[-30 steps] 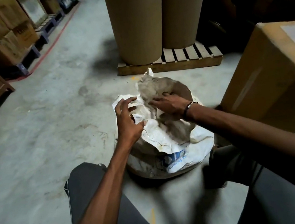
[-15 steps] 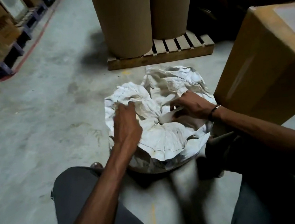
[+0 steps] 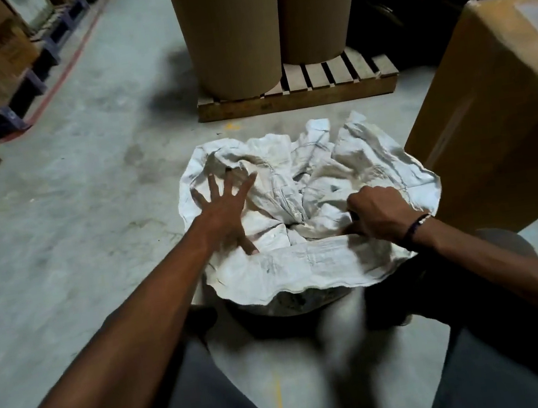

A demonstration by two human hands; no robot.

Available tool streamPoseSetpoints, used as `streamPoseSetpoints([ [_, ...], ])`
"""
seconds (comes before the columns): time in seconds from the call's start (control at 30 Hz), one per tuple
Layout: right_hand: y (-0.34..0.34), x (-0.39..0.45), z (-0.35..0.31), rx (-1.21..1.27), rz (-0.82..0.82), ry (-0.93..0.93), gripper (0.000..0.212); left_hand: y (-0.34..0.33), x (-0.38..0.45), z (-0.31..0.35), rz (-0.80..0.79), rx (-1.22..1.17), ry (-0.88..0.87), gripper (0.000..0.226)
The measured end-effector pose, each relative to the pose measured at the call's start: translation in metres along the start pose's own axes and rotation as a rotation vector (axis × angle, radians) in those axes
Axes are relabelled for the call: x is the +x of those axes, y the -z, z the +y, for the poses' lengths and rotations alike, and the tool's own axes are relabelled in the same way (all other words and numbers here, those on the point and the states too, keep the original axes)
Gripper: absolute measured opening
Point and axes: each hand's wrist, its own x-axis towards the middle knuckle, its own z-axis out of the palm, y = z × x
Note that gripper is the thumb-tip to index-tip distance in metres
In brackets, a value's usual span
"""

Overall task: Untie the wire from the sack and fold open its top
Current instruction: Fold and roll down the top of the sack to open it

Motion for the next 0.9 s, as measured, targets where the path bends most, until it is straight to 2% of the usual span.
streamPoseSetpoints([
  [0.1, 0.007, 0.012, -0.017, -0.051, 0.034, 0.034, 0.015, 0.010, 0.009, 0.010, 0.022, 0.046, -0.083, 0.188],
  [0.13, 0.012, 0.021, -0.023, -0.022, 0.051, 0.055, 0.014, 0.011, 0.012, 0.015, 0.017, 0.053, -0.086, 0.188],
  [0.17, 0.016, 0.030, -0.030, 0.028, 0.072, 0.087, 0.017, 0.011, 0.015, 0.019, 0.015, 0.059, -0.080, 0.187],
  [0.27, 0.017, 0.061, -0.042, 0.148, 0.055, 0.231, 0.047, 0.004, 0.021, 0.020, 0.037, 0.035, -0.077, 0.179],
  [0.37, -0.001, 0.089, -0.043, 0.159, -0.057, 0.131, 0.064, -0.010, 0.022, 0.016, 0.124, -0.066, -0.108, 0.164],
  [0.43, -0.017, 0.099, -0.044, 0.099, -0.056, 0.040, 0.061, -0.022, 0.020, 0.020, 0.212, -0.114, -0.109, 0.144],
  [0.53, -0.034, 0.111, -0.047, 0.050, 0.051, 0.016, 0.038, -0.041, 0.025, 0.036, 0.421, -0.170, -0.083, 0.090],
  [0.6, -0.039, 0.113, -0.043, 0.056, 0.071, 0.024, 0.041, -0.048, 0.032, 0.045, 0.507, -0.243, -0.112, 0.065],
  [0.67, -0.045, 0.112, -0.035, 0.092, 0.061, 0.029, 0.054, -0.050, 0.042, 0.051, 0.595, -0.316, -0.154, 0.045],
  [0.77, -0.054, 0.103, -0.026, 0.210, 0.023, -0.005, 0.073, -0.044, 0.060, 0.059, 0.644, -0.380, -0.110, 0.029],
  [0.9, -0.059, 0.094, -0.020, 0.425, -0.009, -0.043, 0.062, -0.030, 0.084, 0.062, 0.697, -0.494, 0.071, 0.023],
])
